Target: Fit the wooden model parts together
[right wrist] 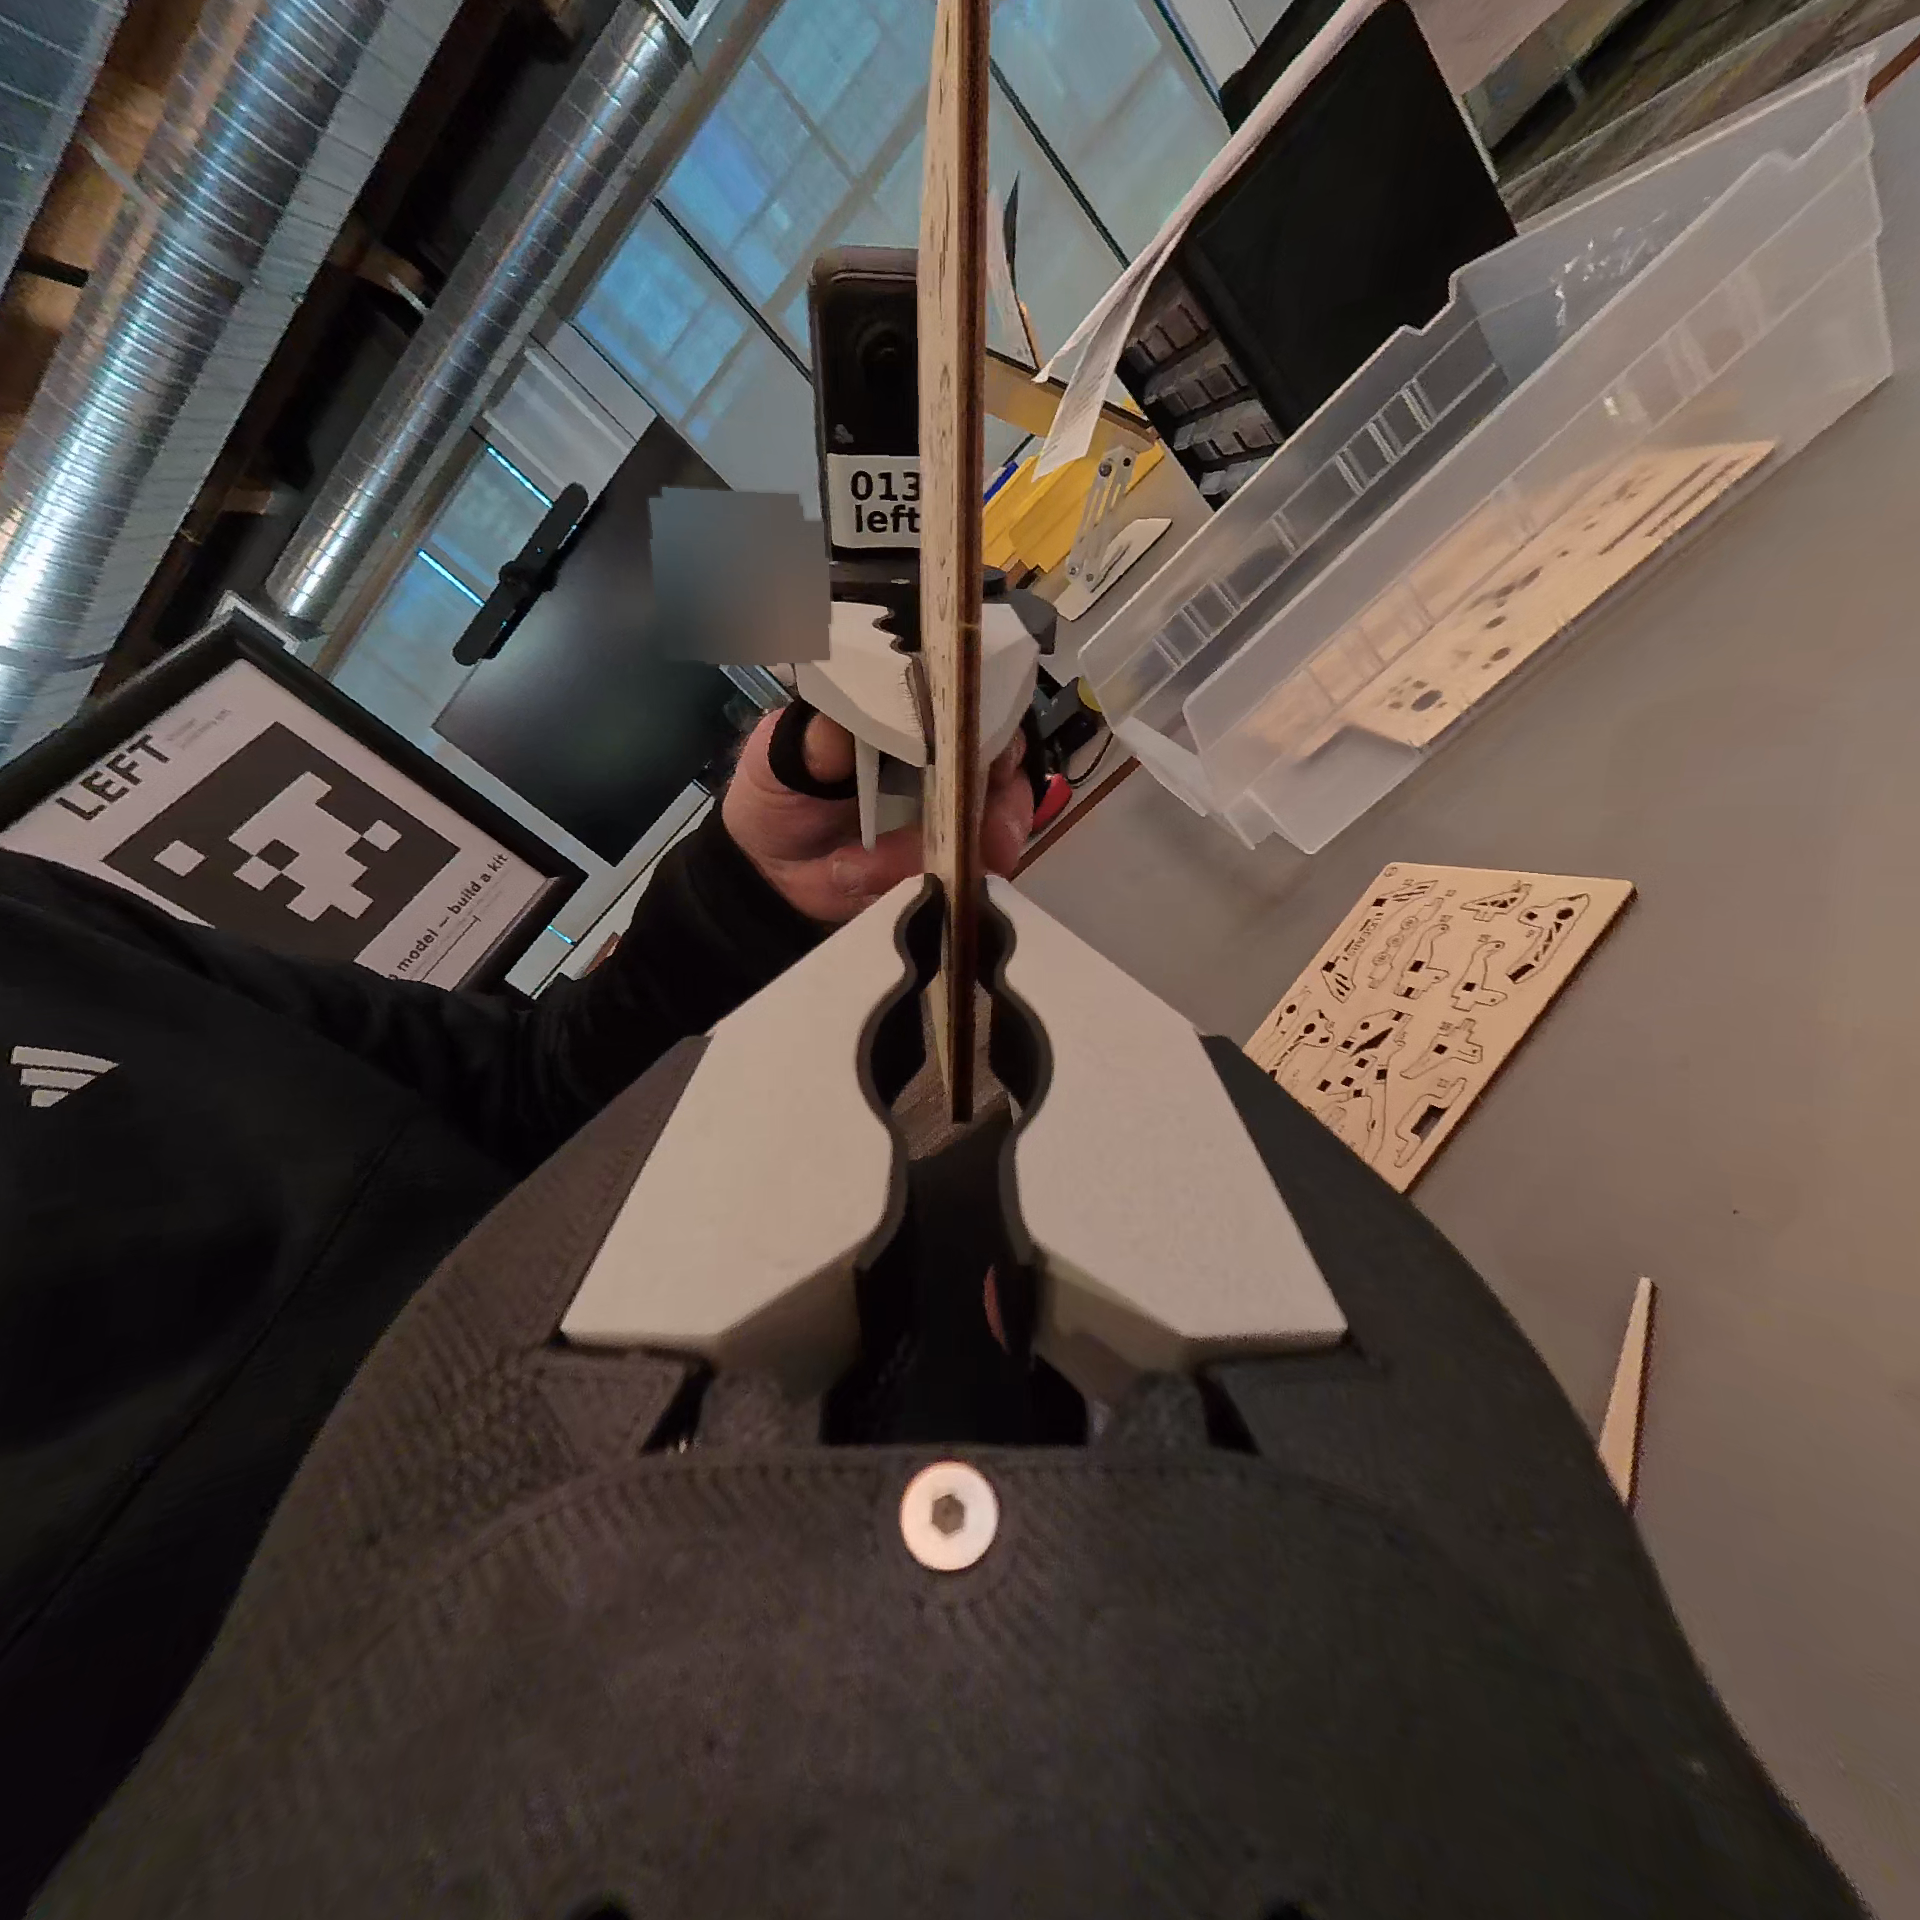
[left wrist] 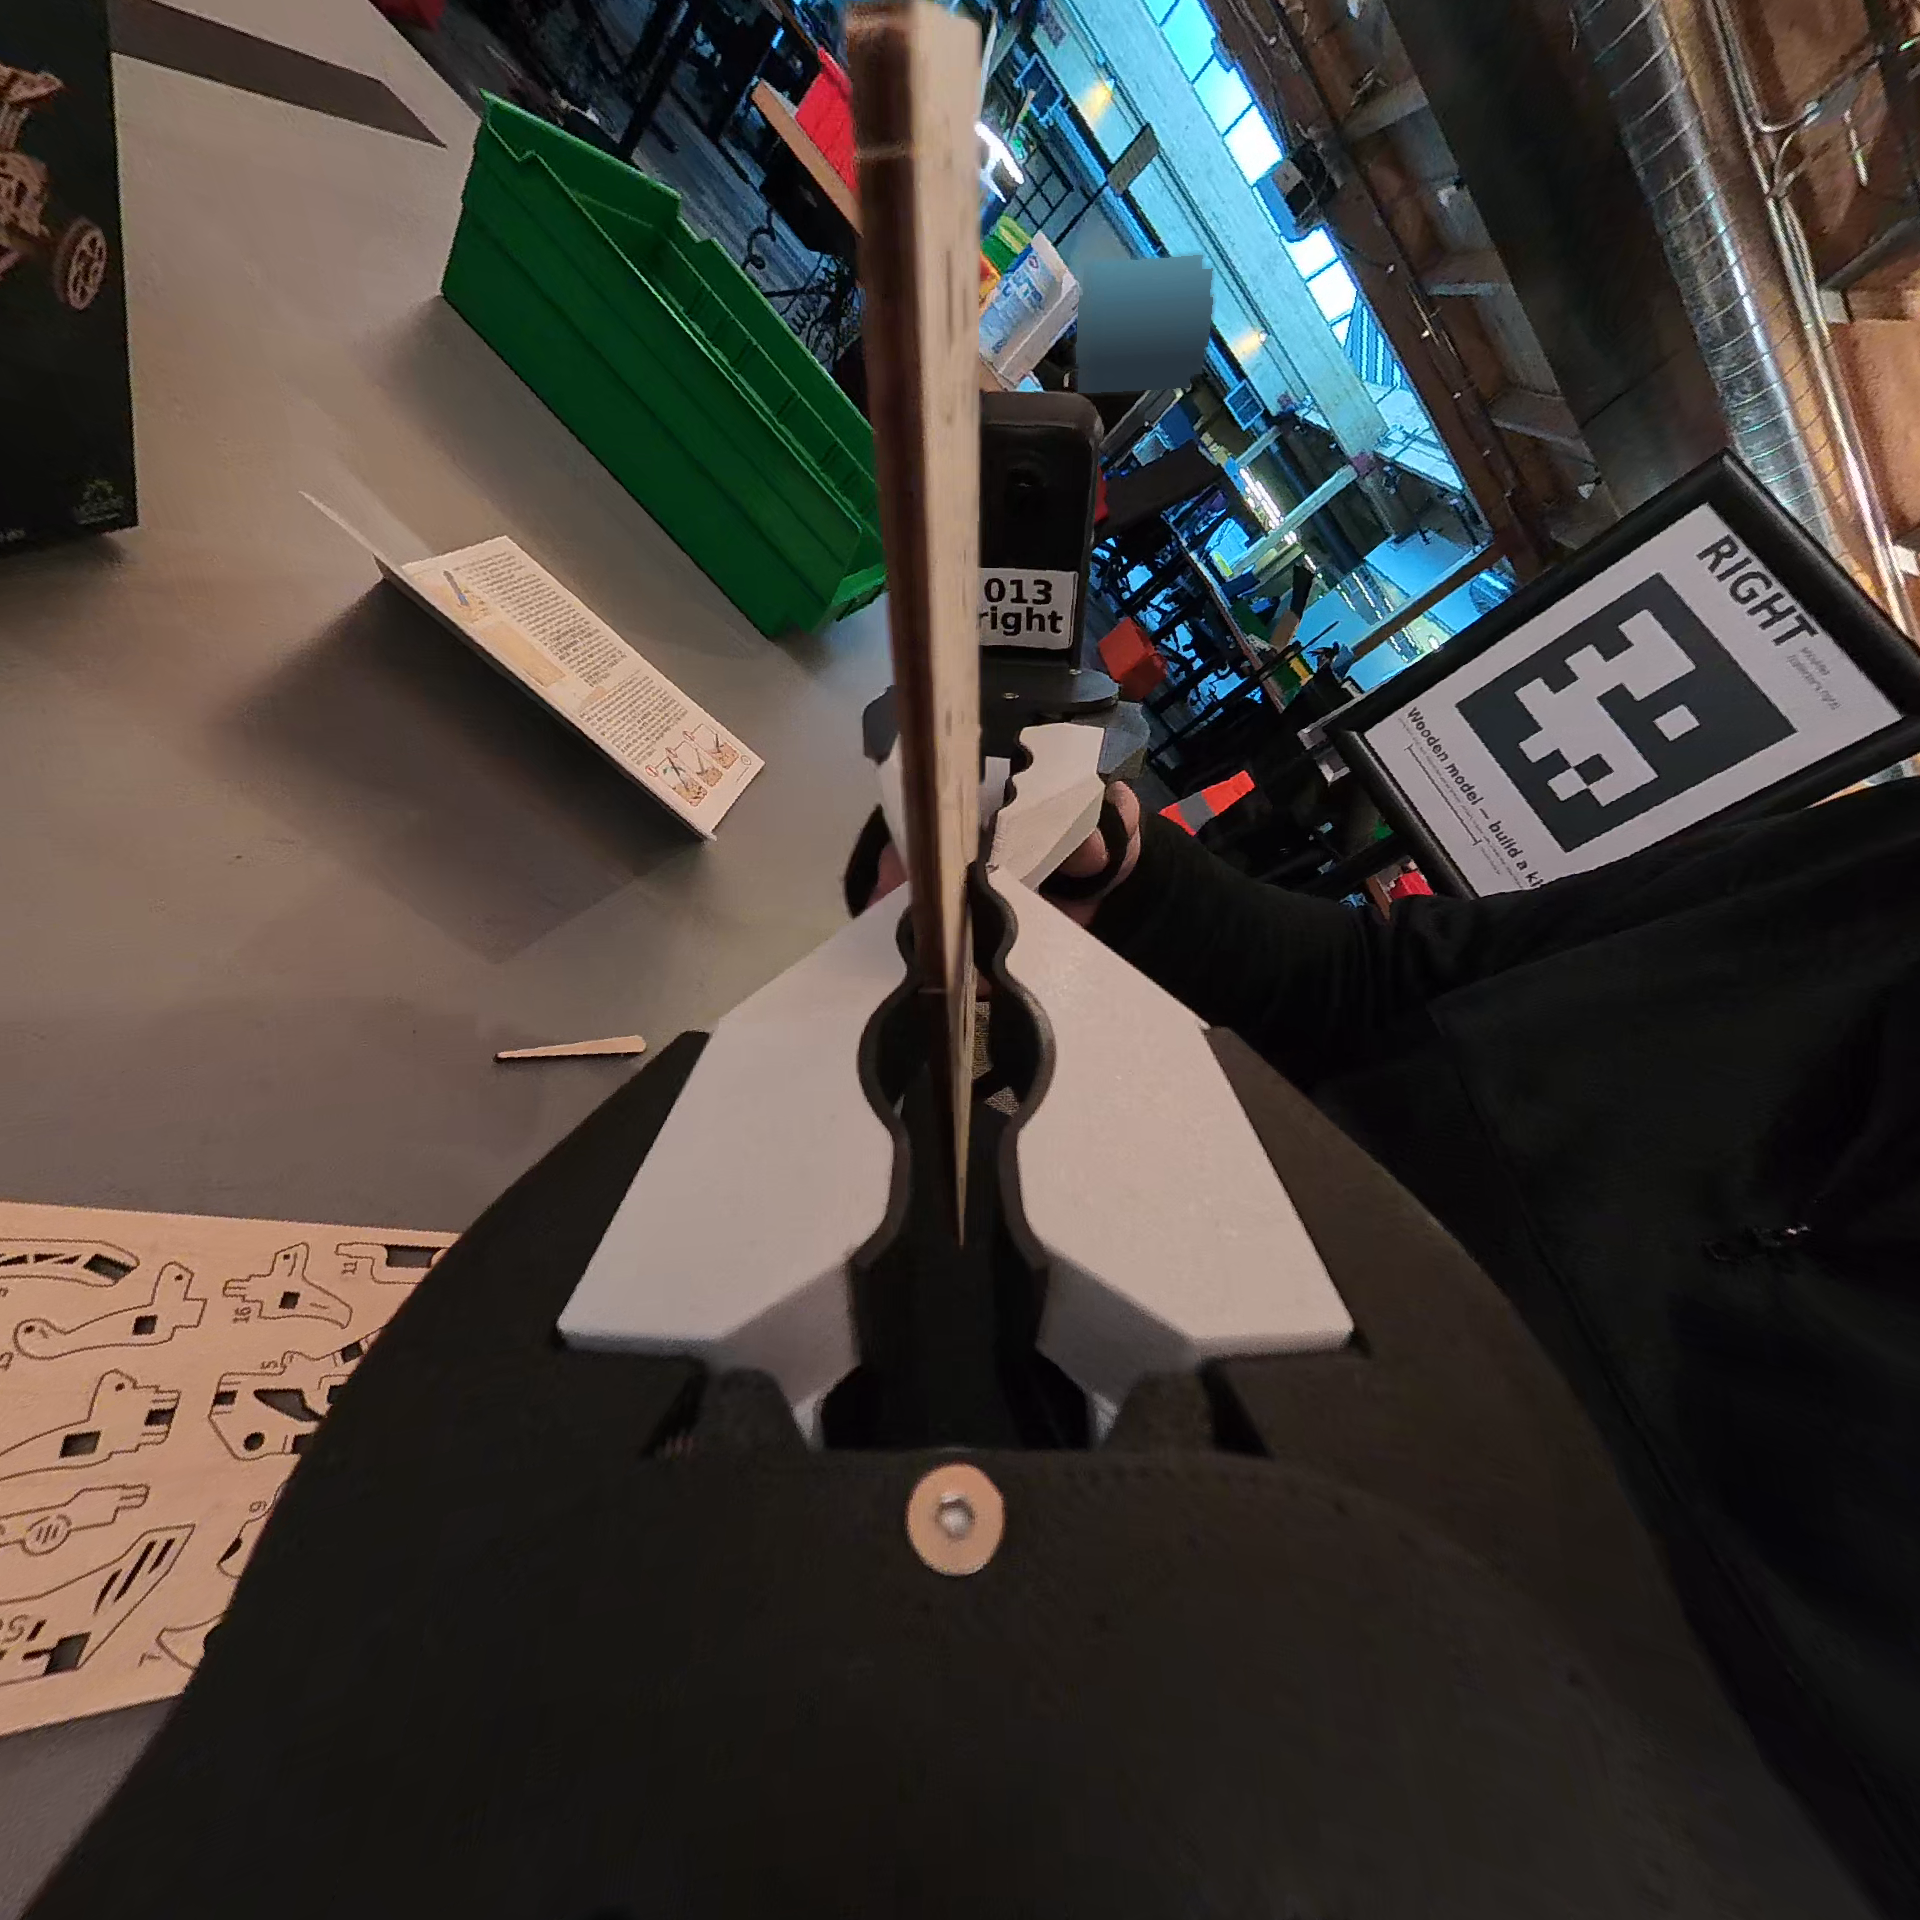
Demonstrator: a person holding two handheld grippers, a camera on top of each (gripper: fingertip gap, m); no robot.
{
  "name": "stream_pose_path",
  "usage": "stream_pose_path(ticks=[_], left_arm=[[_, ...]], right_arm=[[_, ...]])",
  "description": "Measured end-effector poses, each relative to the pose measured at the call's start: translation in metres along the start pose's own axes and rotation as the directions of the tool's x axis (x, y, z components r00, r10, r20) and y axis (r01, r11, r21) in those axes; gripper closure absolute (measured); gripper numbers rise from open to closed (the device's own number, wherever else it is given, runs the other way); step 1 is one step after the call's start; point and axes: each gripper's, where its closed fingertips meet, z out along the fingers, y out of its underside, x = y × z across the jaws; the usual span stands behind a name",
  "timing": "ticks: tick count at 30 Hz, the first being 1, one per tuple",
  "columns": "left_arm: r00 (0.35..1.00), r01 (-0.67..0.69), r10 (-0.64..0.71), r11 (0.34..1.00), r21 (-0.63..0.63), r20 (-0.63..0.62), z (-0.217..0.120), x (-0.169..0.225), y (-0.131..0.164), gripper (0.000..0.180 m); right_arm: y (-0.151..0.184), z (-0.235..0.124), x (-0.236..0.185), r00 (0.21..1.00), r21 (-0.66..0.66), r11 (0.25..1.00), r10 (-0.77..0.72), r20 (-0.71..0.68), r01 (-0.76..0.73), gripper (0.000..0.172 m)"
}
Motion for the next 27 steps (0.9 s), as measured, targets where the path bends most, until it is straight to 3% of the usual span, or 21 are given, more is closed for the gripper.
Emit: stream_pose_path(ticks=[15,27], left_arm=[[1.0,-0.027,0.025,0.989,0.148,0.018,-0.029,0.0,-0.028,0.169],[0.999,-0.032,0.031,0.989,0.142,0.007,-0.03,0.004,-0.028,0.178]], right_arm=[[-0.006,-0.005,-0.008,0.993,0.043,0.997,0.065,0.099,-0.069,0.17],[-0.004,-0.003,-0.008,0.99,0.041,0.995,0.085,0.109,-0.09,0.17]])
